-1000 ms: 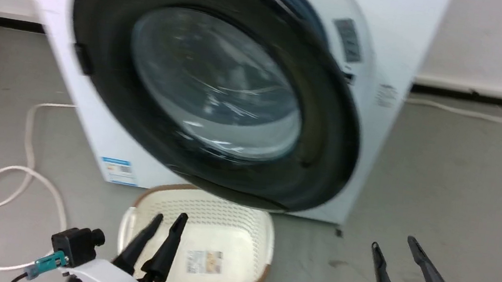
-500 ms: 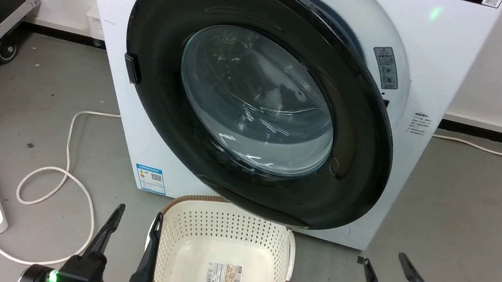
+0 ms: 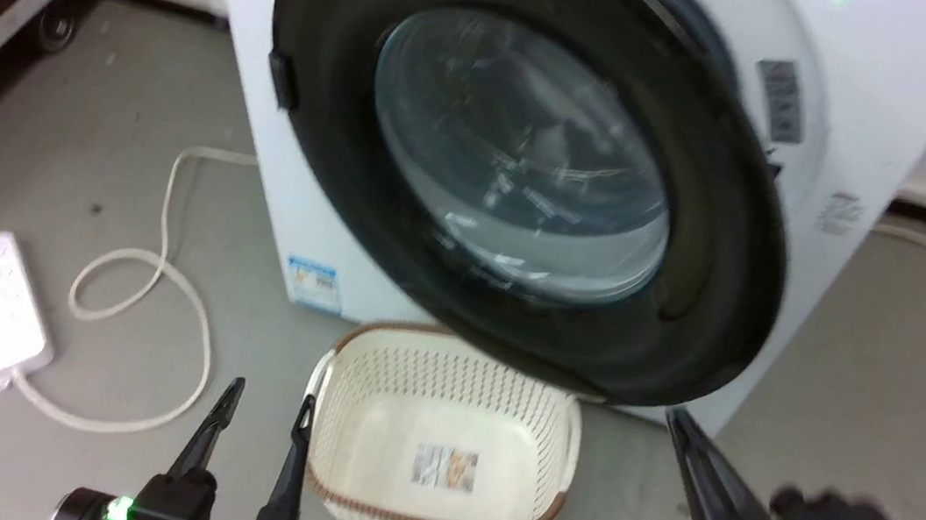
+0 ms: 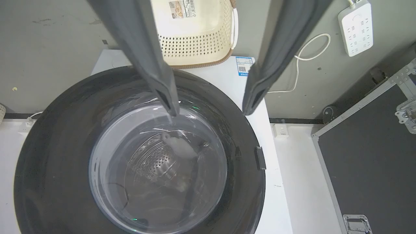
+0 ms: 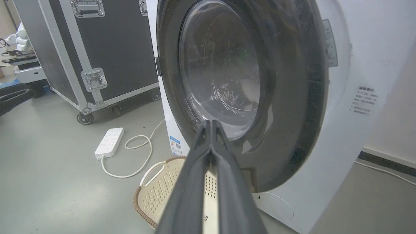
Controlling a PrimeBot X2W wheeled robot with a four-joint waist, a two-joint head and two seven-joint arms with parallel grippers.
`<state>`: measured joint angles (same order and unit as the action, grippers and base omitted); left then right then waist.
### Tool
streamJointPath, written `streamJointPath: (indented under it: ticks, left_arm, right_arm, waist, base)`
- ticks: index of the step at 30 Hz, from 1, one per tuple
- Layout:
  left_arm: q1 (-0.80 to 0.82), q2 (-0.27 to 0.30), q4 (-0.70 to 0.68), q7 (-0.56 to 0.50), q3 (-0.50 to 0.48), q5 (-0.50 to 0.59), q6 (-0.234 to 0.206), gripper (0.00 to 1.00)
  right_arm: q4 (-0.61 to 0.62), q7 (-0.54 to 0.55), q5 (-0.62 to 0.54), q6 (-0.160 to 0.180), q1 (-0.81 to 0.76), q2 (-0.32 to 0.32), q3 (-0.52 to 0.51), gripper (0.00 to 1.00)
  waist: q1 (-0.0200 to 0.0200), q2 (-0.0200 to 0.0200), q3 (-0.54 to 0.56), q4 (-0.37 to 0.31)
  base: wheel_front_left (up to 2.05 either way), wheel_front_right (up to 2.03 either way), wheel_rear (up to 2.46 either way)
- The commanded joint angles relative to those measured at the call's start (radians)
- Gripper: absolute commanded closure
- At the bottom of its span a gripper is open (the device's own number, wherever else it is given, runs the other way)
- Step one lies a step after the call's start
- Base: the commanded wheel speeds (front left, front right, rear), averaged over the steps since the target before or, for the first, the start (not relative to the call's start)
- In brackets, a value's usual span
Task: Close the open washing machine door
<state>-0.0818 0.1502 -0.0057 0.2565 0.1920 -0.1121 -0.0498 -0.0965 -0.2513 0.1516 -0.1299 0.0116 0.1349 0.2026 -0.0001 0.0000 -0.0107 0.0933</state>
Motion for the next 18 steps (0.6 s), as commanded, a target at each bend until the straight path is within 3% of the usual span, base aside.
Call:
streamJointPath:
  ticks: [1,12,18]
  left_arm:
    - [0.019,-0.016,0.008,0.005,-0.004,0.004,0.007,0.00]
    - [0.141,-0.069,0.007,0.005,0.016,0.042,0.045,0.00]
    - [0.172,-0.084,0.000,0.005,0.020,0.045,0.041,0.00]
  right_arm:
    - [0.001,0.013,0.014,-0.001,0.058,0.034,0.019,1.00]
    - [-0.126,0.146,0.186,-0.001,0.438,0.271,0.063,1.00]
    - [-0.246,0.192,0.264,-0.001,0.575,0.348,0.040,1.00]
  waist:
    - [0.0001,0.0000,-0.054,0.037]
    - [0.0001,0.0000,-0.233,0.130]
    - [0.0001,0.0000,-0.274,0.154]
  base:
    - [0.00,0.00,0.00]
    - [0.00,0.00,0.00]
    - [0.00,0.00,0.00]
